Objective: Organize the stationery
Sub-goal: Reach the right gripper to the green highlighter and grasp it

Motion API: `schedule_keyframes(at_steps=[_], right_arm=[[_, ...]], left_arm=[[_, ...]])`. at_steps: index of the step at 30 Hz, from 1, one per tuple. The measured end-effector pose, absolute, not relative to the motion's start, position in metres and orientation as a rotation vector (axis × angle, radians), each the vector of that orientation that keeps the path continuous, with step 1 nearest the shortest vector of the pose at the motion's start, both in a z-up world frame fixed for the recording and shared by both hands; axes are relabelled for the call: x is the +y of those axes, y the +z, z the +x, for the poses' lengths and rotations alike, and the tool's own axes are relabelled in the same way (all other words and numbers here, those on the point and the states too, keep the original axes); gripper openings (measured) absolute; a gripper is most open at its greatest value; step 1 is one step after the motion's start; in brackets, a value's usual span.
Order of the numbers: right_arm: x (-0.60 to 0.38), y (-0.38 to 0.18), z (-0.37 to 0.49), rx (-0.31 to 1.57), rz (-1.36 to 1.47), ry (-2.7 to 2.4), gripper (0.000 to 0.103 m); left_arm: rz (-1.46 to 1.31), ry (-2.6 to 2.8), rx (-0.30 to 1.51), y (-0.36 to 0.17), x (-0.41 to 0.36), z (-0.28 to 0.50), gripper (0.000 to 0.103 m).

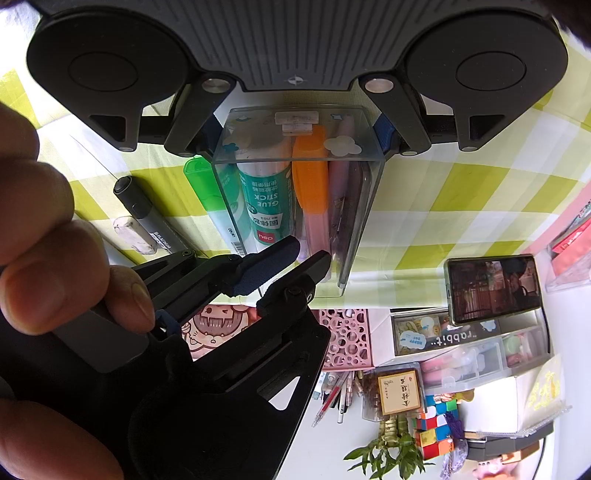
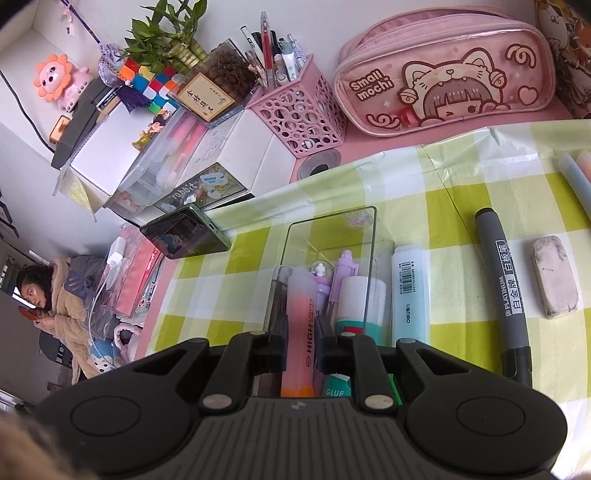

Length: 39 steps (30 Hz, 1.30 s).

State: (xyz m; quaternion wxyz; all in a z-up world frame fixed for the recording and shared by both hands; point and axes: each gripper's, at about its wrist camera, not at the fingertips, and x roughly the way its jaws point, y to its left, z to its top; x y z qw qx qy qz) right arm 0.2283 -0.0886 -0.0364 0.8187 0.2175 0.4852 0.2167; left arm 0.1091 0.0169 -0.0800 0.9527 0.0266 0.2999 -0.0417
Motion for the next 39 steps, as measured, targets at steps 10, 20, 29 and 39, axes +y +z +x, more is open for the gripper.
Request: schedule_keyframes(at_steps=[10, 20, 29, 39], right_arm=[[-0.090, -0.033, 0.224, 1.026, 0.419, 0.451, 0.036], [-0.113, -0.020, 0.223, 0.964, 0.428, 0.425, 0.036], [-0.151, -0.042, 0.230, 1.032, 0.366, 0.365, 0.036], [-0.129, -0.059, 0.238, 1.078, 0.343, 0.392, 0.042]], left_arm=[[0.054, -0.085, 0.609, -0.080, 0.017, 0.109, 0.073], [0.054, -0.085, 0.609, -0.080, 0.017, 0.109, 0.073], [0.054, -0.085, 0.610, -0.080, 0.017, 0.109, 0.073], [0.055, -0.084, 0.609, -0.080, 0.017, 0.109, 0.073]])
